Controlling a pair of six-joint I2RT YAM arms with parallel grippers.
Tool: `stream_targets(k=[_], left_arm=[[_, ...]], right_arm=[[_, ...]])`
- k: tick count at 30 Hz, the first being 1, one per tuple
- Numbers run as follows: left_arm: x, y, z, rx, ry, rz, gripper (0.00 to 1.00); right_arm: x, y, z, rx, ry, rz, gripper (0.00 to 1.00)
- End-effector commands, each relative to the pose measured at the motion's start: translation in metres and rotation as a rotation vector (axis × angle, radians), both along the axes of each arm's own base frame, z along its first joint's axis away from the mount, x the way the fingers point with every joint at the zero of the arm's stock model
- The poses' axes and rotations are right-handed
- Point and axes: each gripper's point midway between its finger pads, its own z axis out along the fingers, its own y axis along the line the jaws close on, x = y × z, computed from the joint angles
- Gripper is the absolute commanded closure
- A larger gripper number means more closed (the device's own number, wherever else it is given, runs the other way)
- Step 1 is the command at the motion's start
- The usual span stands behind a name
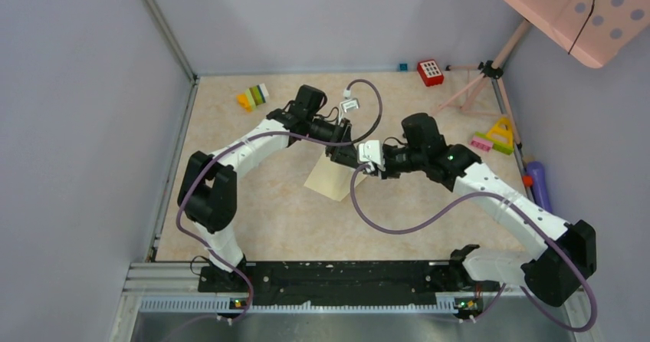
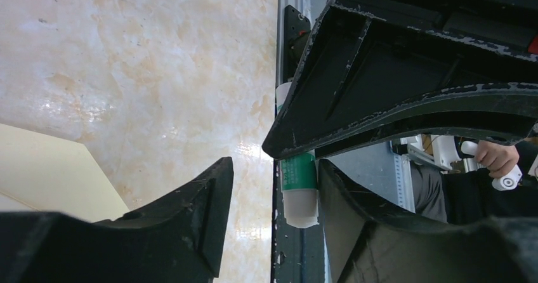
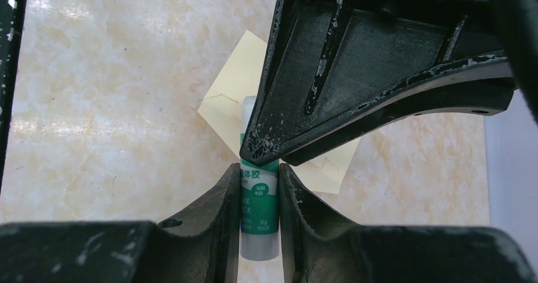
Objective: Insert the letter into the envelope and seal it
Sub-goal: Screw the solid glue.
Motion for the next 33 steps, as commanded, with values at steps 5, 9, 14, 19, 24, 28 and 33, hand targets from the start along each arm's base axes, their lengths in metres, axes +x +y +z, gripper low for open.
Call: stream_targets(k=[5, 9, 14, 19, 24, 28, 33], left_arm=[[0.001, -0.004, 0.006, -0.037, -0.036, -0.025, 0.51], [0.000, -0.004, 0.005, -0.040, -0.028, -0.031, 0.55], [-0.001, -0.004, 0.006, -0.046, -0.022, -0.037, 0.53], [-0.003, -0.004, 0.007, -0.054, -0.016, -0.046, 0.52], [-0.003, -0.004, 0.007, -0.059, -0.012, -0.051, 0.58], [-0.004, -0.004, 0.007, -0.062, -0.008, -0.055, 0.68], [-0.004, -0.004, 0.006, -0.062, 0.001, -0.057, 0.85]], right_arm=[[0.006, 0.007, 0.008, 0.013, -0.073, -0.010, 1.00], [0.011, 0.007, 0.007, 0.011, -0.094, -0.030, 1.00], [0.016, 0.007, 0.007, 0.016, -0.115, -0.056, 1.00], [0.021, 0.006, 0.009, 0.023, -0.130, -0.079, 1.00], [0.019, 0.008, 0.008, 0.028, -0.122, -0.070, 1.00], [0.016, 0.009, 0.005, 0.023, -0.119, -0.051, 1.00], [0.014, 0.009, -0.001, 0.005, -0.128, -0.029, 1.00]])
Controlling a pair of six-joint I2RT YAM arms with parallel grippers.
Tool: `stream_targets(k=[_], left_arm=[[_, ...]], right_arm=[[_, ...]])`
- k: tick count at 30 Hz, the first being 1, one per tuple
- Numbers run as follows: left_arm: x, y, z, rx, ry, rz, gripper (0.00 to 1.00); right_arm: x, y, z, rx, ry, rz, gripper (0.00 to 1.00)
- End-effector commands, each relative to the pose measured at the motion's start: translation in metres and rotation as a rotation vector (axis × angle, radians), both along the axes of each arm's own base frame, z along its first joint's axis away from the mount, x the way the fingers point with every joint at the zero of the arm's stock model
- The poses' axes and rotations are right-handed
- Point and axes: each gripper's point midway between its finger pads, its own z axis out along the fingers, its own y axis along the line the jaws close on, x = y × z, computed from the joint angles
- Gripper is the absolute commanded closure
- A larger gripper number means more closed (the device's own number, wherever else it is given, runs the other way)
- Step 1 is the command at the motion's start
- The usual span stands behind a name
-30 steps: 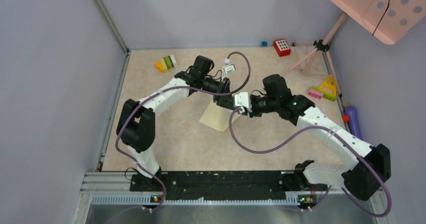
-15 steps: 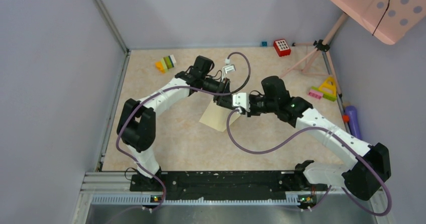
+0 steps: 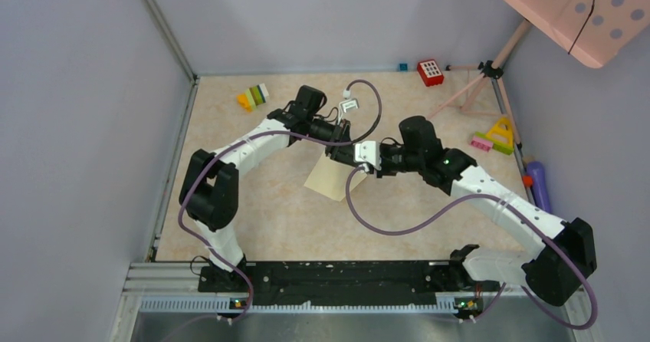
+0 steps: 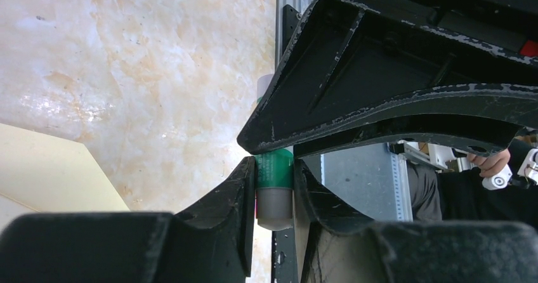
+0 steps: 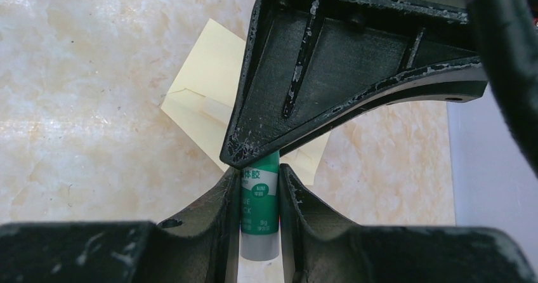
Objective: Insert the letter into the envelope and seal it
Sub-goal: Screw the solid glue.
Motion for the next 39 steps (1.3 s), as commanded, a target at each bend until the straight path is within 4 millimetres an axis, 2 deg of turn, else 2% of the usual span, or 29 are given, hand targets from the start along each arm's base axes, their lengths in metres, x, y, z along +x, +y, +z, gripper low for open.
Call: stream_targets(k=[1, 4, 8, 10, 13, 18, 23, 25, 29, 31, 39], left_arm=[[-0.004, -0.004, 0.009, -0.053, -0.009, -0.045, 0.85], [-0.005, -0.004, 0.009, -0.055, -0.007, -0.046, 0.87], [-0.005, -0.004, 0.012, -0.061, -0.014, -0.042, 0.89], [-0.004, -0.003, 0.015, -0.065, -0.028, -0.038, 0.88], [-0.004, 0.000, 0.021, -0.070, -0.065, -0.028, 0.88], [0.002, 0.010, 0.029, -0.049, -0.180, 0.012, 0.88], [0.007, 0.021, 0.035, -0.009, -0.317, 0.066, 0.88], [0.007, 0.023, 0.040, -0.016, -0.350, 0.085, 0.88], [0.007, 0.025, 0.049, -0.034, -0.388, 0.123, 0.88], [0.009, 0.025, 0.051, -0.038, -0.402, 0.140, 0.88], [0.017, 0.024, 0.047, -0.019, -0.394, 0.196, 0.90]], right_arm=[[-0.005, 0.007, 0.002, 0.009, -0.033, 0.042, 1.00], [-0.002, 0.008, 0.003, 0.010, -0.041, 0.028, 1.00], [0.010, 0.004, 0.015, 0.035, -0.029, -0.075, 0.72], [0.013, 0.000, 0.026, 0.061, -0.011, -0.119, 0.66], [0.001, -0.003, 0.045, 0.138, 0.059, -0.082, 0.49], [-0.010, -0.011, 0.073, 0.286, 0.238, -0.037, 0.48], [0.000, -0.026, 0.099, 0.453, 0.544, -0.045, 0.47], [0.005, -0.030, 0.100, 0.505, 0.692, -0.050, 0.42], [0.016, -0.034, 0.088, 0.574, 0.915, -0.092, 0.41], [0.023, -0.033, 0.087, 0.619, 0.957, -0.082, 0.42], [0.021, -0.029, 0.073, 0.672, 1.145, -0.101, 0.44]])
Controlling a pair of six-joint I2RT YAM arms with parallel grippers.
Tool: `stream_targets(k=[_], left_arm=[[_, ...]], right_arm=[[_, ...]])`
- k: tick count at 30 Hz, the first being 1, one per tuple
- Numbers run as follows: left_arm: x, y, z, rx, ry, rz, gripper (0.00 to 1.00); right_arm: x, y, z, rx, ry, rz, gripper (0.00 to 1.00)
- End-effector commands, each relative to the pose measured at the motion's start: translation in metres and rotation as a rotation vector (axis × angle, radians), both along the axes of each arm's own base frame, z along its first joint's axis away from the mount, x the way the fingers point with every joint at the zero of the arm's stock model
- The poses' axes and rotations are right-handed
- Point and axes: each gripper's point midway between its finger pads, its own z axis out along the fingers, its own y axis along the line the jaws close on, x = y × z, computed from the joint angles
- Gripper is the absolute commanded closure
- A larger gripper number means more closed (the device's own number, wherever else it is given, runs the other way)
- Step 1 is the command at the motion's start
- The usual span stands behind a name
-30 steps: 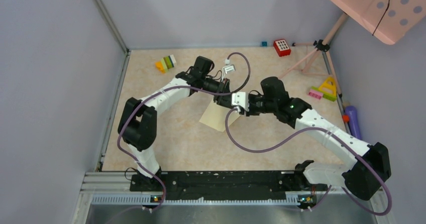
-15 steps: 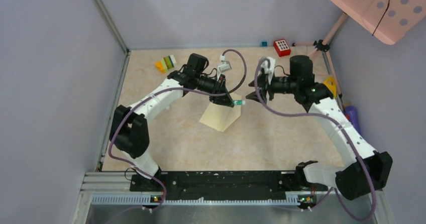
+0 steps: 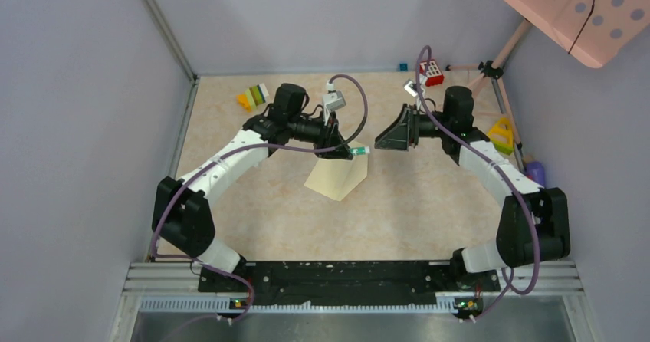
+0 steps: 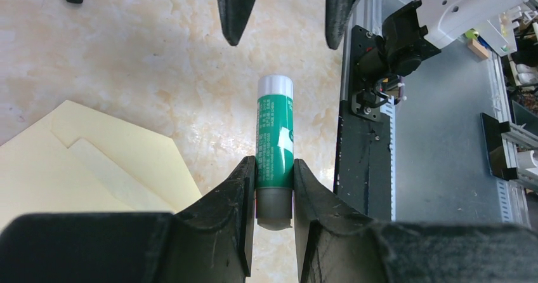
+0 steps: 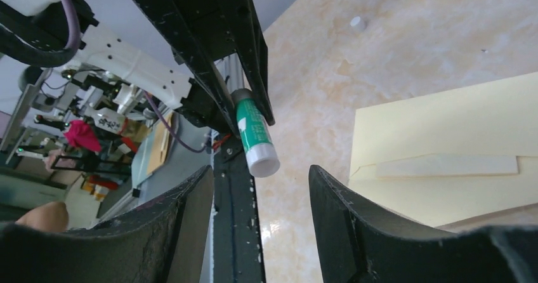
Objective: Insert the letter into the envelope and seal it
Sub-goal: Screw the solid glue.
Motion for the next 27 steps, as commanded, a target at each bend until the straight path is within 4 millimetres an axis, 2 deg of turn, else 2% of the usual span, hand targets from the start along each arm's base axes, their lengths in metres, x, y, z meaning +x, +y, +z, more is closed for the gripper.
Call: stream_targets(k=[1, 12, 20, 24, 27], left_arm=[[0.009, -0.002, 0.014, -0.035, -0.060, 0.040, 0.90], [0.009, -0.006, 0.010, -0.045, -0.012, 0.041, 0.90], [0.009, -0.006, 0.009, -0.047, -0.008, 0.037, 0.91], [0.009, -0.006, 0.008, -0.047, -0.007, 0.038, 0.91], [0.009, -0.006, 0.009, -0.048, -0.008, 0.038, 0.91]], right_arm=[[-0.004, 0.002, 0.021, 0.069, 0.011, 0.037, 0.45], [0.001, 0.012, 0.000, 0.068, 0.078, 0.050, 0.47], [-0.004, 0.020, -0.002, 0.068, 0.091, 0.087, 0.49], [-0.007, 0.024, -0.003, 0.068, 0.087, 0.106, 0.56], [-0.009, 0.025, -0.004, 0.067, 0.083, 0.116, 0.67]])
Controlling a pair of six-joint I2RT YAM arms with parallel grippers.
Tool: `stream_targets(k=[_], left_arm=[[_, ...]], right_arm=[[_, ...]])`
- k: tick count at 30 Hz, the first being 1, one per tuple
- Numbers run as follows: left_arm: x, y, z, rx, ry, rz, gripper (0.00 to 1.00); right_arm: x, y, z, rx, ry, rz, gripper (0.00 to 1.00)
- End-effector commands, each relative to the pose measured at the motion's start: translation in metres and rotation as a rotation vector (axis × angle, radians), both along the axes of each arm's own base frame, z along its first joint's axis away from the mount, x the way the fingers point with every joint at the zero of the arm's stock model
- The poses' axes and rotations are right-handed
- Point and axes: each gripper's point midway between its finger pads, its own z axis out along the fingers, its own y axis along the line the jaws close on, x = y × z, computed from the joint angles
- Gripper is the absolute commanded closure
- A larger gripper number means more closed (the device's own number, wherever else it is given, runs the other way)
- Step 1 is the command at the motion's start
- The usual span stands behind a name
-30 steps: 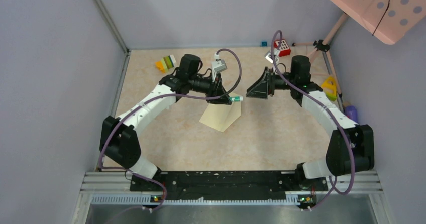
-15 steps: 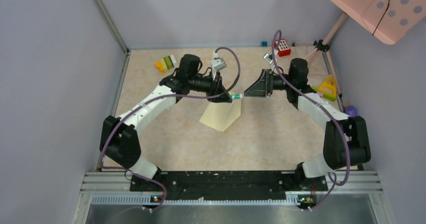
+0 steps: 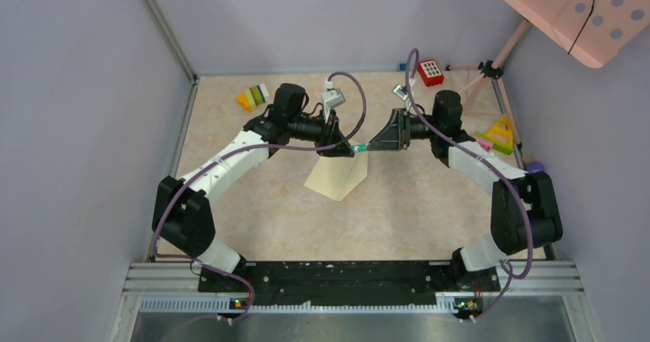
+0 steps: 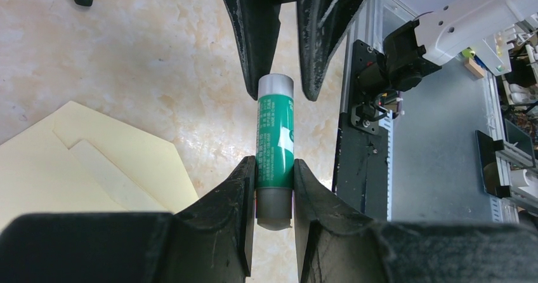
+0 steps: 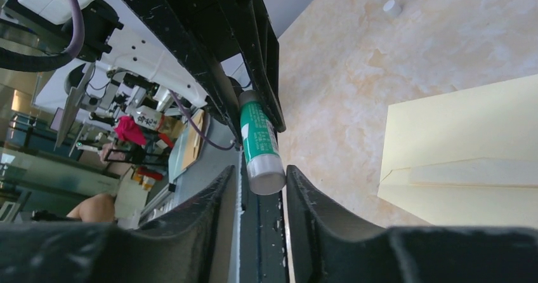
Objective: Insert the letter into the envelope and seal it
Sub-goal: Screw the solid glue.
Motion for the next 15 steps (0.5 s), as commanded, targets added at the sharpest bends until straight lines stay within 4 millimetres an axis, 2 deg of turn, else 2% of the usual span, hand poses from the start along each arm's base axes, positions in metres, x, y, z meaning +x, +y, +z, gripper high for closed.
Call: stream_targets(k=[1, 7, 10, 15], left_arm=[[0.001, -0.003, 0.008, -0.034, -0.035, -0.016, 0.91], [0.000, -0.005, 0.006, -0.047, 0.000, -0.029, 0.91], [-0.001, -0.007, 0.006, -0.076, 0.061, -0.048, 0.91], [0.003, -0.009, 0.003, -0.150, 0.218, -0.085, 0.89]], right_arm=[[-0.004, 0.005, 0.005, 0.014, -0.052, 0.043, 0.70], [-0.007, 0.005, 0.003, 0.012, -0.088, 0.062, 0.81], [-0.011, 0.004, 0.003, 0.014, -0.161, 0.083, 0.86], [-0.025, 0.006, 0.003, -0.021, -0.431, 0.100, 0.82]])
